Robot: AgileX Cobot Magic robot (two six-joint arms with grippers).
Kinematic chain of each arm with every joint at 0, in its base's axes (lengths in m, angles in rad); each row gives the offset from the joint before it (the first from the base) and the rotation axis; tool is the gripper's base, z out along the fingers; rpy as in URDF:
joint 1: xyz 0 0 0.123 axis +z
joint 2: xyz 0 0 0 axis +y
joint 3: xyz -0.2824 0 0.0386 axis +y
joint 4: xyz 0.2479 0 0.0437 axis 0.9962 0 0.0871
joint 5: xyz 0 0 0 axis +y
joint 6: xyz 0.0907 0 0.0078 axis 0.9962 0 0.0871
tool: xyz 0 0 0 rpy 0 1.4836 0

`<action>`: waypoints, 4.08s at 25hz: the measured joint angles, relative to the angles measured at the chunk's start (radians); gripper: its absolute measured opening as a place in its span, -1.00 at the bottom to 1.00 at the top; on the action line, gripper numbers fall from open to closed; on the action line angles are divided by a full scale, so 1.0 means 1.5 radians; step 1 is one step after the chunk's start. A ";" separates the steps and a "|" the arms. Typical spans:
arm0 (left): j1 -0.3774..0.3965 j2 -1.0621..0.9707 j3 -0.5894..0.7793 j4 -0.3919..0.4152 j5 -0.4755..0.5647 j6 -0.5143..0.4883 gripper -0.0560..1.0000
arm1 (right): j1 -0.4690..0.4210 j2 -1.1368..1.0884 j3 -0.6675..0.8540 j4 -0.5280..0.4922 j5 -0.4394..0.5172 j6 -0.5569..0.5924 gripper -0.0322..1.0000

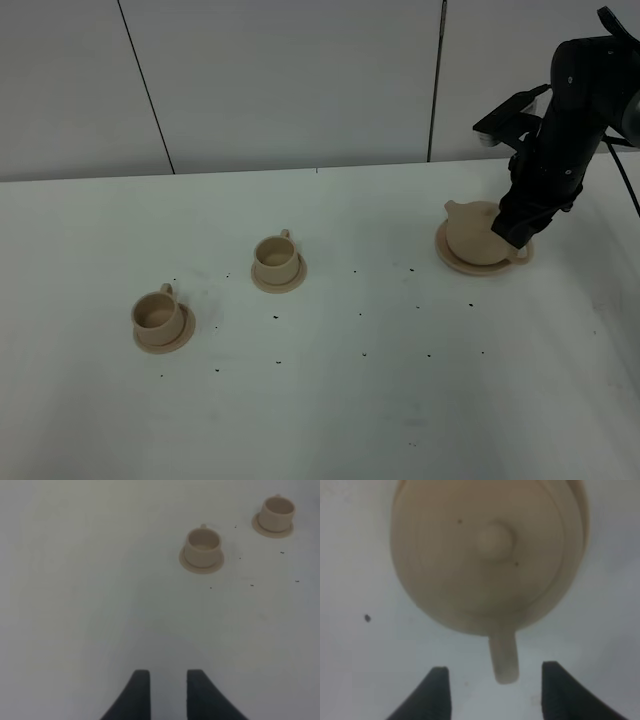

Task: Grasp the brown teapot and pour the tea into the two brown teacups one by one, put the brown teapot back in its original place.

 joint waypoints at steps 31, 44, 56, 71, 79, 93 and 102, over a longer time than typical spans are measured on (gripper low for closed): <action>0.000 0.000 0.000 0.000 0.000 0.000 -0.42 | 0.000 0.024 0.000 -0.012 -0.025 -0.018 -0.18; 0.000 0.000 0.000 0.000 0.000 0.000 -0.42 | 0.000 0.051 0.000 -0.023 -0.028 -0.018 -0.24; 0.000 0.000 0.000 0.000 0.000 0.000 -0.42 | 0.000 0.054 -0.048 -0.031 -0.004 -0.017 -0.27; 0.000 0.000 0.000 0.000 0.000 0.000 -0.42 | 0.000 0.054 -0.052 -0.006 0.005 -0.022 -0.33; 0.000 0.000 0.000 0.000 0.000 0.000 -0.42 | 0.000 0.054 -0.052 -0.003 0.005 -0.027 -0.52; 0.000 0.000 0.000 0.000 0.000 0.000 -0.42 | 0.000 0.055 -0.052 -0.003 0.006 -0.040 -0.59; 0.000 0.000 0.000 0.000 0.000 0.000 -0.42 | 0.000 0.055 -0.052 -0.003 0.007 -0.051 -0.75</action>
